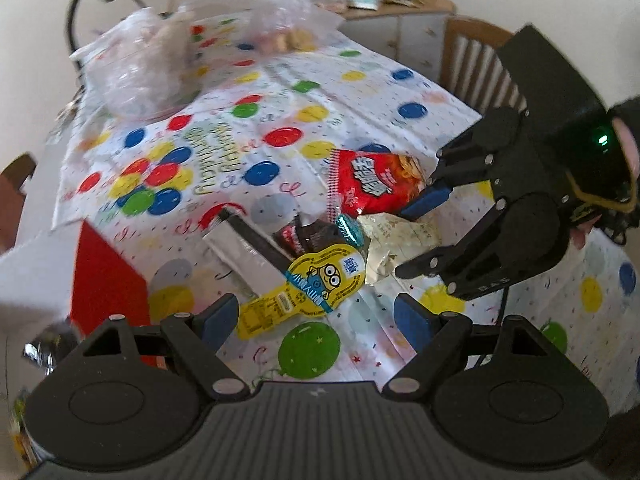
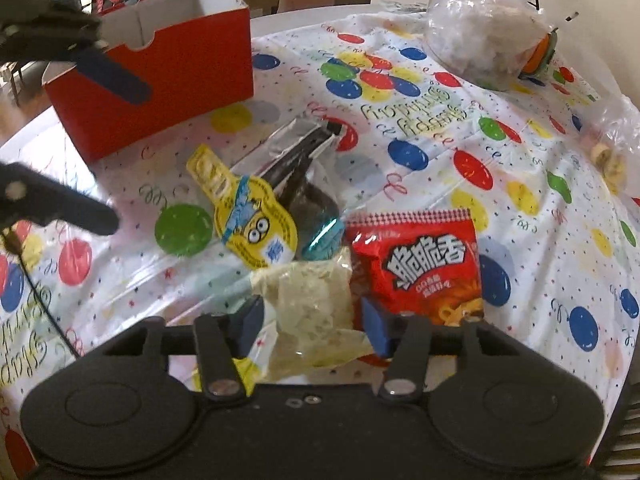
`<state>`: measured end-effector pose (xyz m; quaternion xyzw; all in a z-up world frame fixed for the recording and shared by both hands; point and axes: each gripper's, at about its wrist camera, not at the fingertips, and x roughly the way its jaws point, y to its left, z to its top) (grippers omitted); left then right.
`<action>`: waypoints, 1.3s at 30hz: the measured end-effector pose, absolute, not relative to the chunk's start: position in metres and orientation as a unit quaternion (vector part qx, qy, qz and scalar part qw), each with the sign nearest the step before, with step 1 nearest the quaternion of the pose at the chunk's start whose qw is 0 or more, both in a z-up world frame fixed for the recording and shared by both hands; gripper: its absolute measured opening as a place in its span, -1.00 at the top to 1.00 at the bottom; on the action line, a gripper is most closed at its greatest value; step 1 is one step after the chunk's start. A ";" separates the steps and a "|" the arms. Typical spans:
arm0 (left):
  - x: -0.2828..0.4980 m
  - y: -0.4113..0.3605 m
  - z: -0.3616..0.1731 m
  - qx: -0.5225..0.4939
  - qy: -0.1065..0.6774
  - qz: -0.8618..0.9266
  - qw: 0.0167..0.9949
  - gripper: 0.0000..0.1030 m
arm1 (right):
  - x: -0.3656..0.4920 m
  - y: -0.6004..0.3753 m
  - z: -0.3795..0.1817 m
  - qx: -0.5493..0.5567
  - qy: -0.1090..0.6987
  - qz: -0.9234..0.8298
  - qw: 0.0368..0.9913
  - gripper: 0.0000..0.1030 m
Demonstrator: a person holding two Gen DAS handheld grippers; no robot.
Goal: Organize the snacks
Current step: 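Grasp the pale yellow bag with right tool while left tool grasps yellow minion jelly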
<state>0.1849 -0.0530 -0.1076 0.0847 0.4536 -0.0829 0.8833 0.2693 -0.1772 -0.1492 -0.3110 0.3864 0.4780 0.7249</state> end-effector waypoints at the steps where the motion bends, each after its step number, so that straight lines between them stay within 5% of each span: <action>1: 0.189 -0.054 -0.111 0.095 0.456 -0.089 0.880 -0.65 | 0.268 -0.179 -0.149 -0.311 0.385 0.476 0.727 0.15; 14: 0.231 -0.071 -0.153 0.200 0.481 -0.147 0.841 -0.65 | 0.255 -0.202 -0.147 -0.239 0.412 0.451 0.755 0.39; 21: 0.242 -0.079 -0.166 0.232 0.479 -0.162 0.831 -0.30 | 0.246 -0.217 -0.145 -0.186 0.432 0.445 0.762 0.39; 28: 0.242 -0.086 -0.173 0.258 0.471 -0.169 0.826 -0.27 | 0.246 -0.223 -0.145 -0.158 0.441 0.437 0.768 0.39; 39: 0.234 -0.090 -0.173 0.289 0.451 -0.136 0.833 0.43 | 0.246 -0.224 -0.145 -0.140 0.446 0.428 0.773 0.39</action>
